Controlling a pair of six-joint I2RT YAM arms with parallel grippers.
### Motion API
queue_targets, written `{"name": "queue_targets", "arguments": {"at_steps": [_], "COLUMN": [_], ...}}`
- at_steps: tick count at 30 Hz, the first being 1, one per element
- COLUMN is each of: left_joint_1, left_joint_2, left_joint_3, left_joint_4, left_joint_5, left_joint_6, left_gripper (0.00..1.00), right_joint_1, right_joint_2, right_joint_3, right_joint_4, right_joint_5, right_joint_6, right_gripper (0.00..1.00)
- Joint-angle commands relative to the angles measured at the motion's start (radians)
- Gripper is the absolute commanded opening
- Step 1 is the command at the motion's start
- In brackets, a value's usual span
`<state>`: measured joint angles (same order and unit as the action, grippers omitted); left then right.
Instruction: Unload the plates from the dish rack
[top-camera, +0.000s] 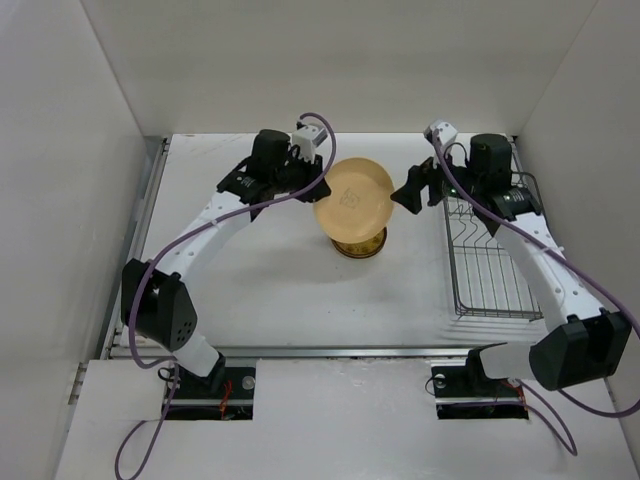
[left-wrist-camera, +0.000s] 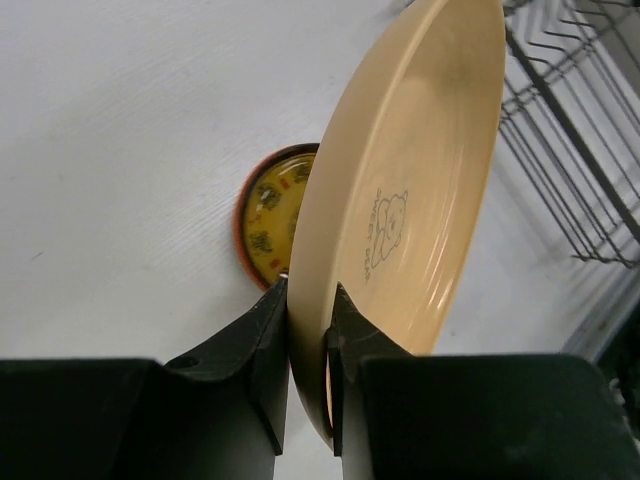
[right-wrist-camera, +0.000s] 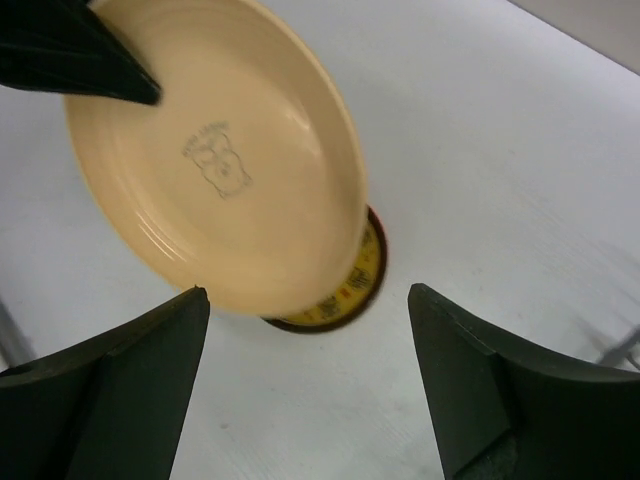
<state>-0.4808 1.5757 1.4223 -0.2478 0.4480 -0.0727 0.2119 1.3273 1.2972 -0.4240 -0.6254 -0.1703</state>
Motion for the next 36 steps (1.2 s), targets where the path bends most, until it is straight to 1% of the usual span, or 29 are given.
{"name": "queue_targets", "arguments": {"at_steps": [1, 3, 6, 13, 16, 24, 27, 31, 32, 33, 34, 36], "left_joint_1": [0.047, 0.065, 0.122, 0.255, 0.309, 0.35, 0.35, 0.35, 0.35, 0.35, 0.35, 0.35], "left_joint_2": [0.003, 0.012, 0.03, 0.101, 0.133, 0.26, 0.274, 0.349, 0.363, 0.375, 0.403, 0.423], "left_joint_3": [0.053, 0.053, 0.044, 0.044, 0.035, 0.084, 0.093, 0.125, 0.141, 0.154, 0.164, 0.178], "left_joint_4": [0.024, 0.024, 0.033, 0.033, 0.033, -0.045, -0.068, -0.12, -0.129, -0.139, -0.163, -0.174], "left_joint_5": [-0.168, -0.224, -0.245, -0.246, -0.215, -0.227, -0.227, -0.216, -0.216, -0.216, -0.216, -0.236], "left_joint_6": [-0.061, -0.081, -0.107, -0.188, -0.209, -0.231, -0.231, -0.231, -0.231, -0.231, -0.231, -0.231], "left_gripper": [0.0, 0.0, 0.0, 0.0, 0.0, 0.0, 0.0, 0.0, 0.02, 0.06, 0.13, 0.21], "right_joint_1": [-0.052, -0.083, -0.106, -0.147, -0.157, -0.166, -0.166, -0.175, -0.175, -0.175, -0.175, -0.175], "right_joint_2": [-0.074, -0.102, -0.114, -0.123, -0.123, -0.123, -0.123, -0.114, -0.114, -0.114, -0.114, -0.114], "right_joint_3": [-0.059, -0.081, -0.093, -0.102, -0.102, -0.102, -0.102, -0.102, -0.102, -0.102, -0.102, -0.102], "right_joint_4": [0.143, 0.171, 0.18, 0.18, 0.18, 0.18, 0.171, 0.171, 0.171, 0.171, 0.171, 0.171], "right_joint_5": [0.15, 0.141, 0.125, 0.095, 0.085, 0.076, 0.067, 0.067, 0.067, 0.058, 0.058, 0.058], "right_joint_6": [0.063, 0.077, 0.077, 0.086, 0.086, 0.086, 0.086, 0.086, 0.086, 0.086, 0.086, 0.086], "right_gripper": [0.86, 0.86, 0.86, 0.86, 0.86, 0.86, 0.86, 0.86, 0.86, 0.86, 0.86, 0.86]}}
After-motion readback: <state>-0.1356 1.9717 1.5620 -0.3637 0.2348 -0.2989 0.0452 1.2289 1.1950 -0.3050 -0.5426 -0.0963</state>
